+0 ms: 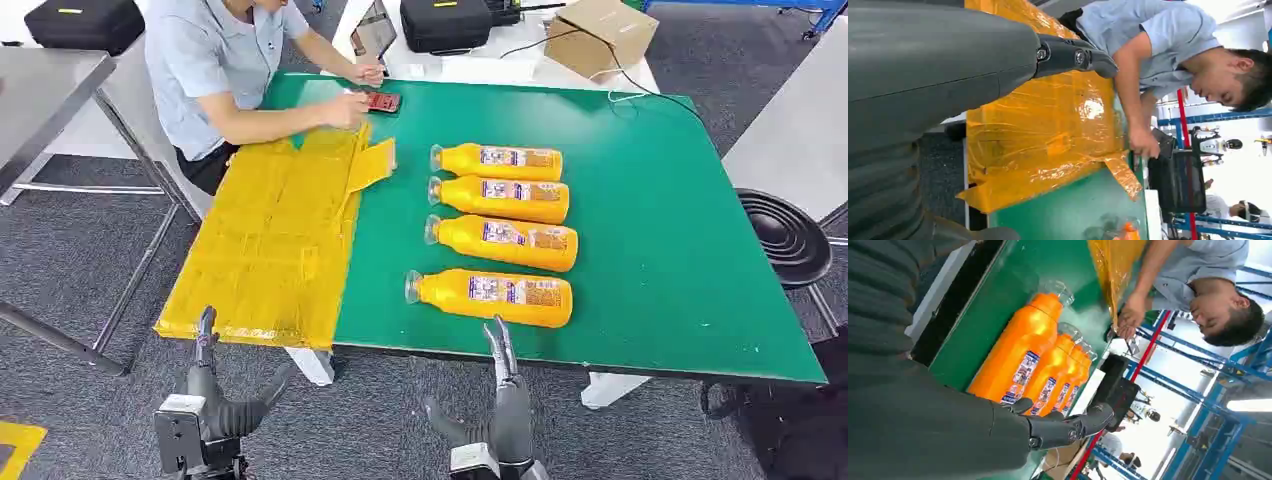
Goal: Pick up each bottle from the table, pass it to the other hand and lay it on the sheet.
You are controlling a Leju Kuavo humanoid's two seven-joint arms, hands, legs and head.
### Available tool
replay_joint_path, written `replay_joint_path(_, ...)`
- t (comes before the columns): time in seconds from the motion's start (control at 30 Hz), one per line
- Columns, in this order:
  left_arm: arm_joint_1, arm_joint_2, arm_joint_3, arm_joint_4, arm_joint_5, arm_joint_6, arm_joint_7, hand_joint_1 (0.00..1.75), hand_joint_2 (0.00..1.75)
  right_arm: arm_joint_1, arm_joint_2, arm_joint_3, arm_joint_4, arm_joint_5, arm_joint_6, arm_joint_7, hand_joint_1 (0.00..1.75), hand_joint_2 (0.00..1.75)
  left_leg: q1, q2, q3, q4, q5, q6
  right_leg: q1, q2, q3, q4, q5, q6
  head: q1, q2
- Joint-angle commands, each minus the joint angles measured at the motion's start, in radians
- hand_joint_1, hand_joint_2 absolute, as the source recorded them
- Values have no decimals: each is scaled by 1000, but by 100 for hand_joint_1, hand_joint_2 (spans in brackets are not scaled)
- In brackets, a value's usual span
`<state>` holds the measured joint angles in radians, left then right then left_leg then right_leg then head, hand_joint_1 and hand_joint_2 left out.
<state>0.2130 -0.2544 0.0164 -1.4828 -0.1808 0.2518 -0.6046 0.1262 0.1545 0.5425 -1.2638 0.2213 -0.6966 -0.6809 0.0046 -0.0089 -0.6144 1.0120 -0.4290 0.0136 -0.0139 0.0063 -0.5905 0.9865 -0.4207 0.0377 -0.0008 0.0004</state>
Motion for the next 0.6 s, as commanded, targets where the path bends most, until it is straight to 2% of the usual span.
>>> replay_joint_path(0.03,-69,27,-66,102,-5,-5,12,0,175,-30,-20,0,64,53,-2,-17,0,175,0,0,3,-2,0,0,0,-1,4,-2,-1,-1,0,0)
replay_joint_path(0.2,-270,47,-254,293,49,28,30,0,175,-145,-36,86,180,53,-1,-17,0,175,0,-5,5,-3,2,-1,0,-6,6,-3,0,-1,0,0)
replay_joint_path(0.27,-298,50,-284,322,57,30,36,0,175,-155,-32,80,173,79,-2,-17,0,175,0,-5,3,-2,3,0,0,-6,5,-2,1,-1,0,0)
replay_joint_path(0.33,-321,56,-327,348,76,28,35,0,175,-139,2,0,140,187,-2,-17,0,175,1,-4,6,-3,2,0,1,-5,7,-3,1,-2,0,0)
replay_joint_path(0.37,-324,57,-335,352,82,31,34,0,175,-137,14,-29,138,225,-2,-17,0,175,0,-3,2,-2,3,2,0,-4,3,-2,2,0,0,0)
replay_joint_path(0.47,-320,62,-361,356,107,41,26,0,175,-115,71,-192,96,434,-2,-17,0,175,-1,-2,4,-2,3,2,-1,-3,5,-1,1,0,0,0)
replay_joint_path(0.6,-311,69,-365,351,112,43,23,0,175,-112,72,-220,84,465,-2,-17,0,175,0,-2,5,-2,2,1,0,-3,6,-2,1,0,0,0)
